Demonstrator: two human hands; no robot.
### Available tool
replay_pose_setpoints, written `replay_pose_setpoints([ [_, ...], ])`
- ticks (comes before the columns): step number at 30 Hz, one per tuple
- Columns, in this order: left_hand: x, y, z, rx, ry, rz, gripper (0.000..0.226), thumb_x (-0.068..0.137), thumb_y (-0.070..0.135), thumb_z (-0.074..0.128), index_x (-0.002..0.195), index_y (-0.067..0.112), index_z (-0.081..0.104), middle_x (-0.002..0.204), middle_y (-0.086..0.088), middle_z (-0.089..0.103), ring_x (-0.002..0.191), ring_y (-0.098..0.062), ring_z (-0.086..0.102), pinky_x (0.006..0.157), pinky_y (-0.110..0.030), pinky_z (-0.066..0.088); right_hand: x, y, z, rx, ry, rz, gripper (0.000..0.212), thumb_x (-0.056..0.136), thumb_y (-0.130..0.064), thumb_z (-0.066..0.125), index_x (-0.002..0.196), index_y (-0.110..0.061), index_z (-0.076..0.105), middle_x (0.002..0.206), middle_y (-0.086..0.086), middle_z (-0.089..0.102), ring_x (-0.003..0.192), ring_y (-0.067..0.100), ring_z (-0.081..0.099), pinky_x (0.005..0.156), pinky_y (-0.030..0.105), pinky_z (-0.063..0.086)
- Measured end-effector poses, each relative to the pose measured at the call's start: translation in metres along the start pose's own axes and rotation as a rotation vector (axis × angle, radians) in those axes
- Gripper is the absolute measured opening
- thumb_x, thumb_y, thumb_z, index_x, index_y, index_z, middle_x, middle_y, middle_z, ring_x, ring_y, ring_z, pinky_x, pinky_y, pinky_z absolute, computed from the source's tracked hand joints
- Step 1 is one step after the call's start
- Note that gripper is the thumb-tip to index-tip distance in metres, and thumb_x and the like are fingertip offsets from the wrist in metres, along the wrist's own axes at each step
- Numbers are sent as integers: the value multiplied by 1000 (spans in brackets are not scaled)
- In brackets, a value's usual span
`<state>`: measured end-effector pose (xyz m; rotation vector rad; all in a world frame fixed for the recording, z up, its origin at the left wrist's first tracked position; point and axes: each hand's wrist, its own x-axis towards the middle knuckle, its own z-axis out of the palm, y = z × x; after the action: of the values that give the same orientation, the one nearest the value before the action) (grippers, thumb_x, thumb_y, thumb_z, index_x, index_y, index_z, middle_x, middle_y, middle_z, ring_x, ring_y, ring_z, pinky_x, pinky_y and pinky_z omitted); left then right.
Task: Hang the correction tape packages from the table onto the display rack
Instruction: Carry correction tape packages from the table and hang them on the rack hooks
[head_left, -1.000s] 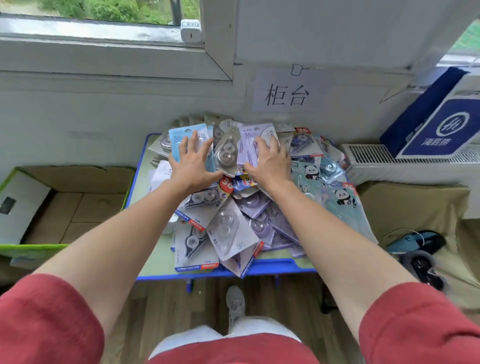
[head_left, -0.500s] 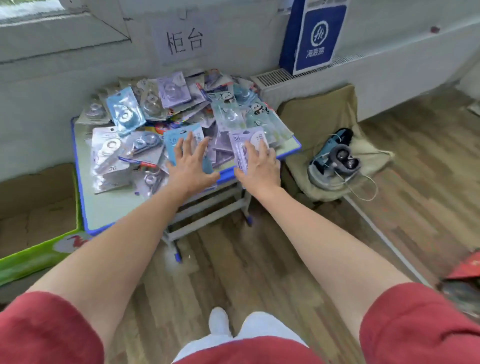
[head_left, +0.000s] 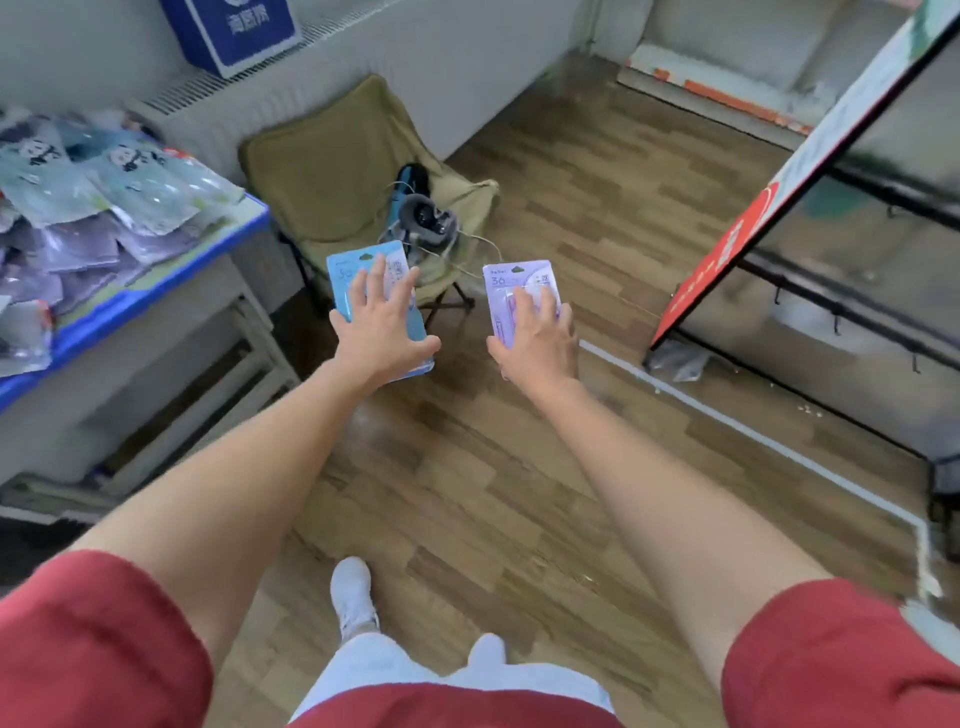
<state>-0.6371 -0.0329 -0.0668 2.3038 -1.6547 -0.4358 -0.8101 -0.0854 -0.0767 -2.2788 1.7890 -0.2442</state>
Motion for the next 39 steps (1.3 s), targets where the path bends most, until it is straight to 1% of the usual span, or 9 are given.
replay_pose_setpoints([
  [8,15,189,79,55,-116,314,86,78,44,62,148,37,13,158,3,-9,144,-19,-8,107,-61,14,-32,197,-56,28,122,304,59,85,-37,57,137,-18,36,149,8,22,124,36,30,98,44,38],
  [11,34,255,97,60,-127,445,87,77,45,63,148,37,13,158,4,-9,144,-19,-8,107,-61,12,-30,257,-80,47,189,399,61,84,-35,59,138,-17,36,149,9,22,121,35,31,98,41,37],
  [15,63,345,119,89,-132,581,89,77,43,64,149,35,12,158,2,-7,144,-20,-6,106,-61,15,-13,333,-114,33,257,484,64,87,-36,57,142,-16,31,151,13,18,123,36,31,106,38,25],
  [20,100,449,140,113,-104,692,88,79,45,62,149,35,10,158,0,-7,143,-22,-5,106,-60,17,15,418,-163,38,337,580,66,88,-35,58,144,-18,29,154,12,15,129,37,29,106,41,29],
  [23,114,511,147,120,-87,758,86,80,45,62,148,35,10,158,-1,-7,143,-23,-6,105,-59,18,25,463,-191,22,396,599,65,88,-36,56,144,-19,29,153,10,16,130,37,28,105,42,31],
  [27,123,584,152,137,-46,828,86,80,47,60,148,34,10,158,-1,-7,143,-23,-6,105,-58,18,37,521,-225,4,475,593,63,87,-35,56,142,-17,31,152,10,18,123,38,32,102,40,30],
  [31,133,655,161,131,-23,852,89,81,45,62,149,33,7,158,-1,-10,143,-23,-8,108,-59,18,56,583,-262,1,541,566,64,88,-38,57,143,-20,31,154,11,17,132,37,28,104,43,32],
  [35,137,727,172,99,35,863,89,82,48,59,150,33,5,157,0,-13,143,-23,-12,110,-62,14,72,649,-303,-21,605,502,65,86,-39,59,142,-20,33,153,11,20,129,36,32,103,42,33],
  [39,133,793,181,54,105,883,88,80,44,61,149,33,7,157,0,-12,142,-22,-12,110,-63,11,80,709,-344,-8,658,460,66,87,-39,58,144,-19,31,155,12,18,134,34,27,104,44,34],
])
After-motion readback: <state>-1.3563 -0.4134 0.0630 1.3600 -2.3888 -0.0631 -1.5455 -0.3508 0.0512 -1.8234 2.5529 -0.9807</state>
